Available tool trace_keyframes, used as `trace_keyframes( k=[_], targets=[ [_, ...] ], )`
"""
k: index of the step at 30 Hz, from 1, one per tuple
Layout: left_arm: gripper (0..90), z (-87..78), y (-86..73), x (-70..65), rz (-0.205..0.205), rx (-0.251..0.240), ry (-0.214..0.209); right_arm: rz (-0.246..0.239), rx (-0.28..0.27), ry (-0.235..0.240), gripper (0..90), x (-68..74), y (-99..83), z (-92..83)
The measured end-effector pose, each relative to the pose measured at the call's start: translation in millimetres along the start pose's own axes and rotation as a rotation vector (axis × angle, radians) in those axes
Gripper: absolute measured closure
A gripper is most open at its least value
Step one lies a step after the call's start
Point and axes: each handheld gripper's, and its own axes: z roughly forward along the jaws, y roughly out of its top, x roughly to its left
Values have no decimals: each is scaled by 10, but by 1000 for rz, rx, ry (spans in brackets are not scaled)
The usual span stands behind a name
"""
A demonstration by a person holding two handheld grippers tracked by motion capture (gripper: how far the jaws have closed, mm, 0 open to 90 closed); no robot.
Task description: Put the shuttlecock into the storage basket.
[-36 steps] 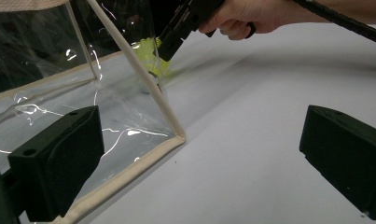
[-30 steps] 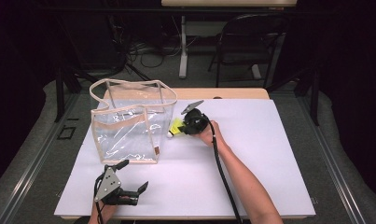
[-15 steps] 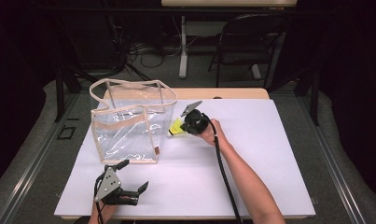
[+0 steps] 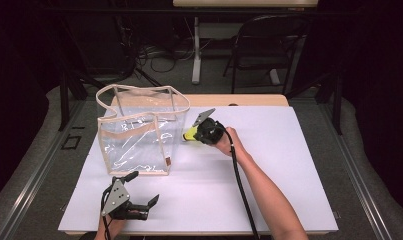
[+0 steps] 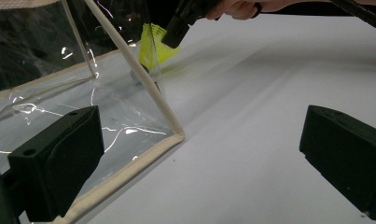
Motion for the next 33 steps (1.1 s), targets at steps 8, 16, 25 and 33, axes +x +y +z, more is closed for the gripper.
trace_keyframes(
  k=[8, 16, 25, 33],
  targets=[
    [0, 6, 0, -2, 1, 3, 2, 7, -10, -3, 900, 4, -20, -78],
    [0, 16, -1, -2, 0, 3, 2, 24, -17, -10, 898, 0, -42, -146],
    [0, 20, 0, 0, -1, 7, 3, 28, -32, -21, 896, -25, -63, -205],
    [0, 24, 1, 1, -2, 8, 2, 37, -29, -28, 893, -40, -77, -248]
  ],
)
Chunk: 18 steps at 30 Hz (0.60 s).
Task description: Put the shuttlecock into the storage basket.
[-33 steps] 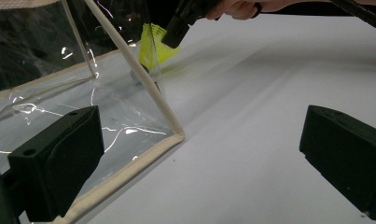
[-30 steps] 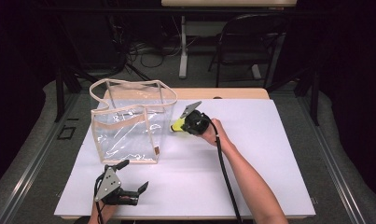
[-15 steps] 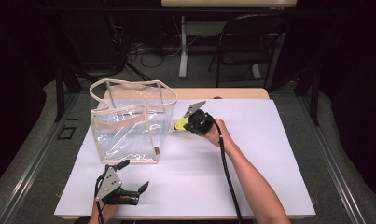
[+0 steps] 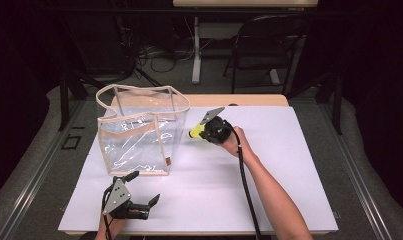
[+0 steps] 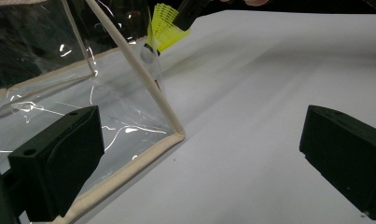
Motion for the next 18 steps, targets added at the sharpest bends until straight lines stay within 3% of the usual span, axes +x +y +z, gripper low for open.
trace_keyframes(
  k=[18],
  targets=[
    [0, -6, 1, 3, 1, 1, 5, 3, -3, -23, 891, -47, -4, -106]
  ],
)
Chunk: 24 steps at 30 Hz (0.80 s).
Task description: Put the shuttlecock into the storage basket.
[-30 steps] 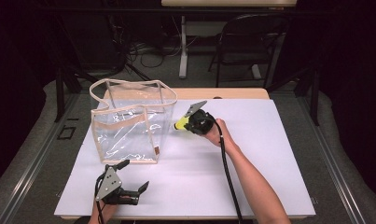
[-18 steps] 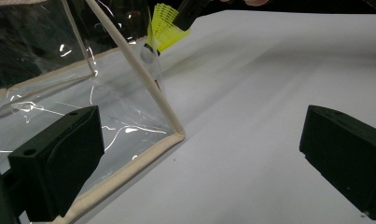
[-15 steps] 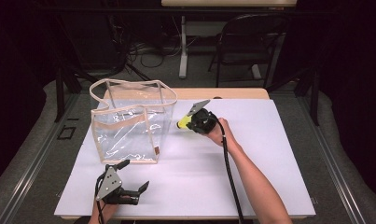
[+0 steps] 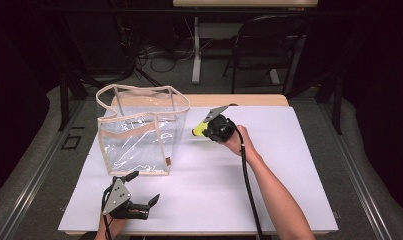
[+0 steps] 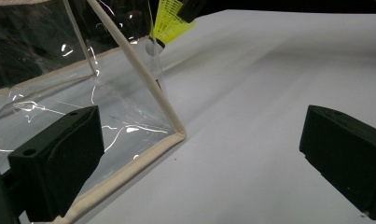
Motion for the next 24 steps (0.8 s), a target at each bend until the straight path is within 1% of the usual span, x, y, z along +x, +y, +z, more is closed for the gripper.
trace_keyframes(
  k=[2, 5, 10, 12, 20, 22, 24],
  targets=[
    [0, 1, 0, 0, 0, 0, 0, 7, 5, -3, 892, 3, 6, -19],
    [0, 1, 1, 0, 2, 1, -1, -1, -5, -7, 892, 0, 13, -39],
    [0, 0, 1, 1, 2, 0, 0, -7, -3, -9, 891, -3, 18, -63],
    [0, -1, 1, 2, 0, 0, 0, -1, -1, -11, 892, -2, 20, -73],
    [0, -1, 2, 1, 2, -1, 0, -15, -6, -21, 891, -24, 59, -153],
    [0, -2, 2, 0, 0, -2, 1, -7, -10, -24, 891, -23, 65, -173],
    [0, -3, 2, 0, 1, -2, 0, -10, -9, -26, 891, -29, 69, -195]
  ],
)
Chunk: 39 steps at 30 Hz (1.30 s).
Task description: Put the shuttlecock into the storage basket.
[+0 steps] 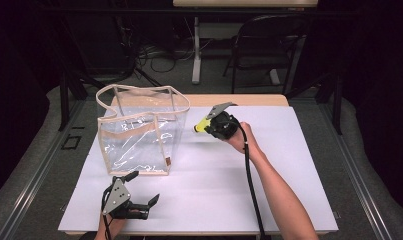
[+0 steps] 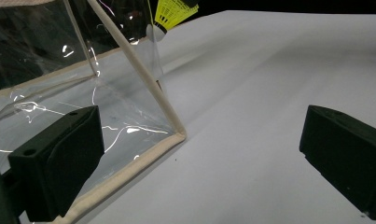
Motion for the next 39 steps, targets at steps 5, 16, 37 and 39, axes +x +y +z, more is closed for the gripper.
trace_keyframes(
  k=[5, 16, 37, 39],
  targets=[
    [0, 3, 0, 0, -1, -1, 0, -8, -8, -7, 892, -11, 8, -33],
    [0, 5, 0, 1, 0, -1, 1, -8, -11, -19, 892, -33, 61, -119],
    [0, 5, 1, 3, -2, -1, 0, -22, -32, -41, 892, -83, 176, -282],
    [0, 4, 2, 2, -2, -1, 0, -19, -28, -43, 892, -84, 189, -303]
  ],
)
